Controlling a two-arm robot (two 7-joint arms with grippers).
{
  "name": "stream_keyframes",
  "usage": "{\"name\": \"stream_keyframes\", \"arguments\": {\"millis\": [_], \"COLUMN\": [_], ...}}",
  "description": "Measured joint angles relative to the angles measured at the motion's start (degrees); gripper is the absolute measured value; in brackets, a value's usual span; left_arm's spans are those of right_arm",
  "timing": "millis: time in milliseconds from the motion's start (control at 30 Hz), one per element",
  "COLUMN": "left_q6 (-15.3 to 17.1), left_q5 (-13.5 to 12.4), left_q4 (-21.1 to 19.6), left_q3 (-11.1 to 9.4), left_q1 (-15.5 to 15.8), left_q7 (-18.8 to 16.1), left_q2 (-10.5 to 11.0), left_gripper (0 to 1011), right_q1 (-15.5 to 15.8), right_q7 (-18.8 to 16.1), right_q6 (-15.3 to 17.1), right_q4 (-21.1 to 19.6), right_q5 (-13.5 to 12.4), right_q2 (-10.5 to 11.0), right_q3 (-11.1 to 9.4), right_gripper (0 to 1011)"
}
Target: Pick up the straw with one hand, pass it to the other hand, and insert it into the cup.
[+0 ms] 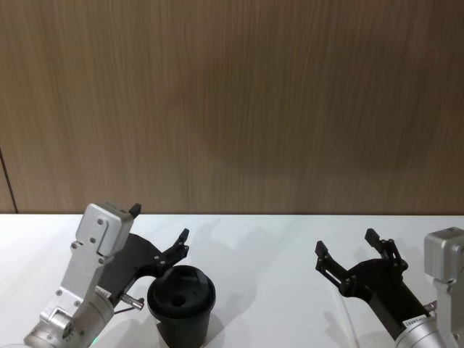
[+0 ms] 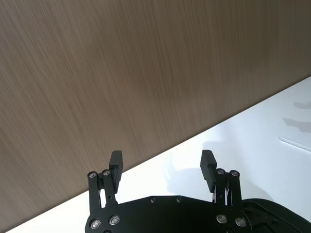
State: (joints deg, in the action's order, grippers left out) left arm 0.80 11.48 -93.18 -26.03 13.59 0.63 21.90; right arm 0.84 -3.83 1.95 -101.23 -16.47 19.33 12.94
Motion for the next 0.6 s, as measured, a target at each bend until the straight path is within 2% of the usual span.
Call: {"name": "stream_keyframes", "arguments": {"millis": [600], "left_q6": [0.0], "left_q5": [0.0], "left_q4": [0.0], "left_q3": [0.0], "left_q1": [0.0], "left_q7": [0.0], "left_q2": [0.0], "left_gripper": [1003], "right_q1": [0.0], "right_q7": [0.0], "right_q6": [0.0], "right_q4": [0.0], "right_q5": [0.0], "right_q2": [0.0], "right_q3": [0.0], "right_gripper": [1001]}}
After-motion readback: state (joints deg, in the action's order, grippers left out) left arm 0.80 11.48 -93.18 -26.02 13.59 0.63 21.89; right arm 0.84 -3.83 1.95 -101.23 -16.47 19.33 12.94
